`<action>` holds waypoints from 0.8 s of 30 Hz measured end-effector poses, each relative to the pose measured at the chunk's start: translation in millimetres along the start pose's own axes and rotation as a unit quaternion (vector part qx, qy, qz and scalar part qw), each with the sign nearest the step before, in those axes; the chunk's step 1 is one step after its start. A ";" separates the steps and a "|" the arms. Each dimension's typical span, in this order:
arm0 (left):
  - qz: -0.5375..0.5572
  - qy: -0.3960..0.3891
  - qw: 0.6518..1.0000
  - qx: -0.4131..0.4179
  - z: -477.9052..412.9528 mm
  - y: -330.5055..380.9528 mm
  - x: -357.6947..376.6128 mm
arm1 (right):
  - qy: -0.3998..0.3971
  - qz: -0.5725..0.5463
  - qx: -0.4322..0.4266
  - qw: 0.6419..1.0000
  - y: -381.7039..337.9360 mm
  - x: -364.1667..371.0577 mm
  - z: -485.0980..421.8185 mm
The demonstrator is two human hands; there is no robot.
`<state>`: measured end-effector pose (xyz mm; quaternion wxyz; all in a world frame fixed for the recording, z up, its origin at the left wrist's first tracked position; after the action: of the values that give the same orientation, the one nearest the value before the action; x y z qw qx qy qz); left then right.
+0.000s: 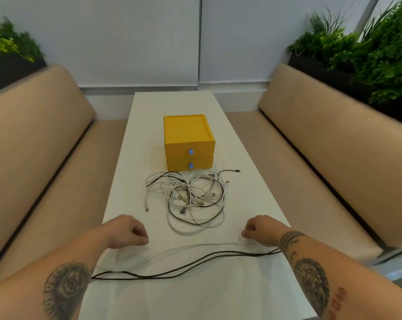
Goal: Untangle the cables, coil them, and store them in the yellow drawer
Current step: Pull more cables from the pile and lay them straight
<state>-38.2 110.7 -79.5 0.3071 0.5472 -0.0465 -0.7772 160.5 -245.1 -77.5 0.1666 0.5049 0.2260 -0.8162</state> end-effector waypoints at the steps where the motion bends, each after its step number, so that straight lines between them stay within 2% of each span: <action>1: 0.011 0.019 1.000 0.000 -5.3 5.4 -3.9 | 0.006 -0.010 -0.001 1.000 -4.7 -1.4 -2.7; 8: 0.059 0.125 0.990 -0.009 -38.9 42.7 -24.6 | 0.049 -0.086 -0.040 0.994 -49.0 -16.6 -23.6; 13: 0.070 0.152 0.986 0.014 -69.0 69.1 -25.7 | 0.093 -0.149 -0.049 0.983 -72.7 -28.2 -52.2; 18: 0.093 0.138 0.985 0.037 -97.1 92.6 -14.4 | 0.152 -0.229 0.018 0.961 -78.6 -35.2 -86.3; 21: 0.092 0.107 0.989 0.041 -110.4 98.0 -1.2 | 0.141 -0.285 0.089 0.944 -77.1 -24.1 -107.6; 24: 0.079 0.095 0.992 0.038 -121.3 95.9 9.1 | 0.123 -0.318 0.124 0.932 -81.9 -10.9 -122.8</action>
<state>107.5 60.5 -96.0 0.3499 0.6241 -0.0902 -0.6928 216.2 -109.6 -98.9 -0.1946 0.5201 0.2901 -0.7794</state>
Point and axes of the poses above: each hand's wrist, its own z-axis away from the middle knuckle, its own x-axis out of the palm, y = z × x, the point moved 5 cm from there along -z, towards the middle knuckle, and after that the axes turned 6 degrees about y, right-handed, at the moved point
